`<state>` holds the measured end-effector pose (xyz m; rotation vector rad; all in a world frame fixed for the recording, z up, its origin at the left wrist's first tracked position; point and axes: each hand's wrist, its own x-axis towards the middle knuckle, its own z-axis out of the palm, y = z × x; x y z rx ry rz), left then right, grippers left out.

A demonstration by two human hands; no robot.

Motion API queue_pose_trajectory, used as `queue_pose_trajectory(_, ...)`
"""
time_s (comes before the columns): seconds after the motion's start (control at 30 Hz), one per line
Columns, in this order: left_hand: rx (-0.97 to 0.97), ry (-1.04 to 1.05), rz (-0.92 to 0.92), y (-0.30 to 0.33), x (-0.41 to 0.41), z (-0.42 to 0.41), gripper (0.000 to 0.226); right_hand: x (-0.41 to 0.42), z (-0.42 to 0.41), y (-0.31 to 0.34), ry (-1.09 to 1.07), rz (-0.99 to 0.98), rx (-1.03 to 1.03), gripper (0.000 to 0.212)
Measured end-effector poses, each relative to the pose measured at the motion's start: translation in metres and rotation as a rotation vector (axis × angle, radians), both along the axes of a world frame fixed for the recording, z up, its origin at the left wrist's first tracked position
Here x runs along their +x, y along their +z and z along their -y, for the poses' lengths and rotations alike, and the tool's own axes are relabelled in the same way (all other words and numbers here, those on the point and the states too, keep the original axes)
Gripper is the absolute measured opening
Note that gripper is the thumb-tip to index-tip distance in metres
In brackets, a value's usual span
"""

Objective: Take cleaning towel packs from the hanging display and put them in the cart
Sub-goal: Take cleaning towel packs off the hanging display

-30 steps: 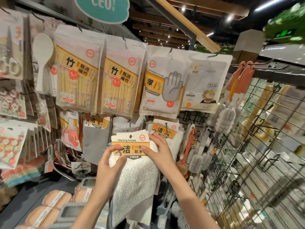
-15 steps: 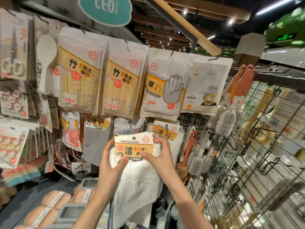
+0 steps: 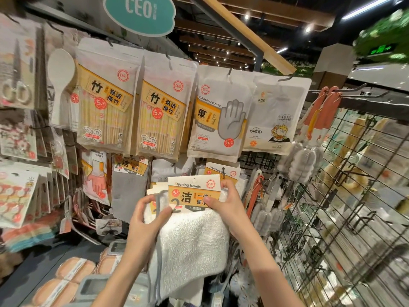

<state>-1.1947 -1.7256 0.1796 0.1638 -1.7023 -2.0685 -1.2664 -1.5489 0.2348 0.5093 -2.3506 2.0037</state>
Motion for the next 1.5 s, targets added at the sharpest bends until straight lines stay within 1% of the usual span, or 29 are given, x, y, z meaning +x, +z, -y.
queue_pose_trajectory(0.03,-0.003,-0.006,0.005,0.000,0.000,0.001,0.046,-0.003,-0.002,-0.001,-0.015,-0.004,-0.018,0.033)
queue_pose_trajectory(0.13,-0.010,0.024,-0.024,-0.001,-0.002,0.000,0.028,-0.007,-0.005,-0.003,-0.060,-0.041,-0.049,0.033)
queue_pose_trajectory(0.17,-0.010,0.031,-0.034,0.000,-0.002,-0.001,0.026,-0.007,-0.005,-0.004,-0.074,-0.050,-0.062,0.034)
queue_pose_trajectory(0.27,-0.031,0.044,-0.060,0.002,-0.001,-0.001,0.030,-0.008,-0.005,-0.006,-0.149,-0.080,-0.077,0.037)
queue_pose_trajectory(0.37,0.011,0.048,-0.074,0.001,-0.002,0.002,0.039,-0.010,-0.009,-0.010,-0.258,-0.081,-0.123,0.043)
queue_pose_trajectory(0.47,0.018,0.068,-0.092,0.001,-0.006,0.004,0.030,-0.014,-0.017,-0.015,-0.321,-0.035,-0.145,0.048)
queue_pose_trajectory(0.6,0.024,0.078,-0.096,0.000,-0.011,0.003,0.034,-0.022,-0.020,-0.019,-0.375,-0.023,-0.151,0.050)
queue_pose_trajectory(0.83,0.019,0.106,-0.095,-0.001,-0.014,0.004,0.032,-0.040,-0.028,-0.025,-0.440,-0.108,-0.115,0.056)
queue_pose_trajectory(1.03,-0.013,0.139,-0.091,-0.001,-0.018,0.004,0.031,-0.054,-0.027,-0.033,-0.476,-0.097,-0.094,0.059)
queue_pose_trajectory(1.2,-0.016,0.159,-0.087,-0.002,-0.018,0.010,0.029,-0.064,-0.024,-0.038,-0.503,-0.121,-0.078,0.056)
queue_pose_trajectory(1.37,-0.047,0.191,-0.077,-0.003,-0.018,0.017,0.027,-0.079,-0.023,-0.038,-0.550,-0.110,-0.080,0.043)
queue_pose_trajectory(1.5,-0.047,0.198,-0.081,0.000,-0.017,0.018,0.027,-0.096,-0.023,-0.040,-0.588,-0.100,-0.016,0.043)
